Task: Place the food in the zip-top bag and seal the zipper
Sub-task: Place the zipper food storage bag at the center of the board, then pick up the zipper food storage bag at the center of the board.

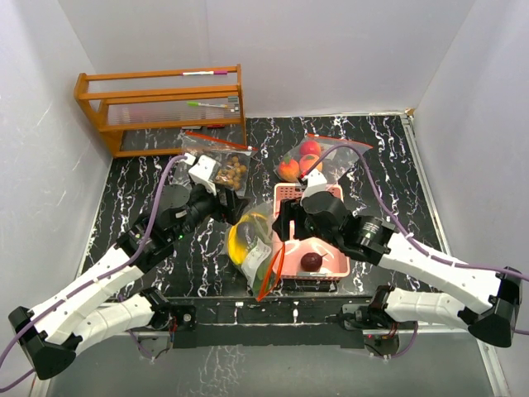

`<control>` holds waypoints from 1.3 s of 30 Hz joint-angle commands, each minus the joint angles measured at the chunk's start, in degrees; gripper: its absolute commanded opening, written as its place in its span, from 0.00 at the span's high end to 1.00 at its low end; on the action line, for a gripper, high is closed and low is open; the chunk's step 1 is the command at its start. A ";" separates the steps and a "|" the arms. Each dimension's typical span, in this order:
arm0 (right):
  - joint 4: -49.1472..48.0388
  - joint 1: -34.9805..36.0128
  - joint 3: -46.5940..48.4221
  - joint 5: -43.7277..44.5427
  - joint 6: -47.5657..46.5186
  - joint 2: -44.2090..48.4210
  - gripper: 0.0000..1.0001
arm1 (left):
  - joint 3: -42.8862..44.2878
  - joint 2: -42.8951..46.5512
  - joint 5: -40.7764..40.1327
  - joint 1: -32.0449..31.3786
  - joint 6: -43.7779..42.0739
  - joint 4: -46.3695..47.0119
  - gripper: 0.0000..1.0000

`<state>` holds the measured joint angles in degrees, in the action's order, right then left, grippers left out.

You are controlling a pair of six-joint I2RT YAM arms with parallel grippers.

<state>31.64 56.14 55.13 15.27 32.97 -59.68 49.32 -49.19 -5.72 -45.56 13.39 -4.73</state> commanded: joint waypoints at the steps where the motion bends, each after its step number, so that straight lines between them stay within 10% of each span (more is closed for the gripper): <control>1: -9.77 -0.02 -2.33 -3.57 -1.74 2.45 0.32 | 2.46 0.49 1.08 0.05 -4.88 1.22 0.27; 16: -18.44 -1.23 -6.87 -5.55 -5.43 -1.31 0.48 | 5.06 1.12 3.21 0.12 -8.83 -1.92 0.34; 28: -20.61 -1.22 -4.94 -12.06 -10.87 -6.77 0.87 | 8.13 3.57 1.10 0.05 -11.72 -7.54 0.32; 39: -17.18 -1.21 12.84 -20.19 -31.36 -8.59 0.92 | 10.30 6.96 3.35 0.08 -15.57 -11.31 0.03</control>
<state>16.56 55.00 58.41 -1.21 12.45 -68.34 57.30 -44.25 -3.81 -45.54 0.60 -14.70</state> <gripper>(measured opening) 0.108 0.971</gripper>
